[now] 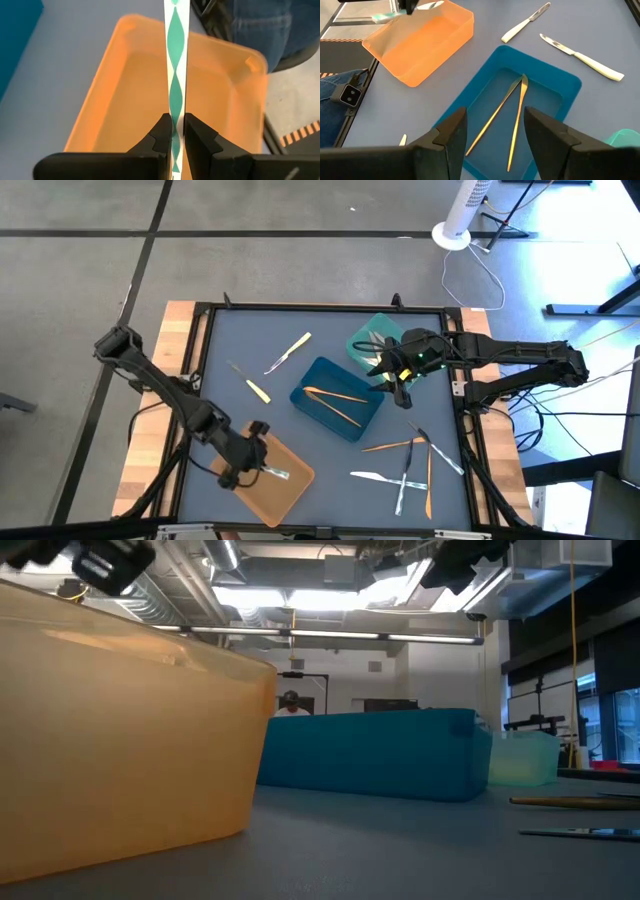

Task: Sort silverware by color (type)
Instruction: Put the right blue knife into the orange bin

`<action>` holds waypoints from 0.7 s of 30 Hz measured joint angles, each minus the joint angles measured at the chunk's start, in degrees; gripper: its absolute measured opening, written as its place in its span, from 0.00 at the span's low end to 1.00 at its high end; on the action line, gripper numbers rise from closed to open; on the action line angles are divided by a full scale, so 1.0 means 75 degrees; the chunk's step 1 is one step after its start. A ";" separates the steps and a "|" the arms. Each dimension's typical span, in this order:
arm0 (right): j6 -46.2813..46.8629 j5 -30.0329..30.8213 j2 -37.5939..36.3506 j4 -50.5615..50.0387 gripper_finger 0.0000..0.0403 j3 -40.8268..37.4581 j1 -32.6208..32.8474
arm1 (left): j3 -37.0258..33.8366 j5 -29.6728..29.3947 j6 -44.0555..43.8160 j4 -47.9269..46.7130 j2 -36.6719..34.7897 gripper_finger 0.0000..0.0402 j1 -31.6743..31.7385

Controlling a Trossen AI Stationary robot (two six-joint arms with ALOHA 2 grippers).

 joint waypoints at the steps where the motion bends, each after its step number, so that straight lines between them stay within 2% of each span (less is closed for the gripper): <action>1: 0.0000 -0.0003 0.0000 0.0000 0.46 0.0000 0.0000 | 0.0000 0.0000 0.0000 0.0001 0.0121 0.08 0.0000; 13: 0.0000 -0.0003 0.0000 0.0000 0.46 -0.0003 0.0000 | 0.0003 0.0010 -0.0003 0.0357 0.1515 0.08 0.0000; 21: 0.0000 0.0000 0.0000 0.0000 0.46 0.0000 0.0000 | 0.0003 0.0012 -0.0009 0.0384 0.2067 0.08 0.0003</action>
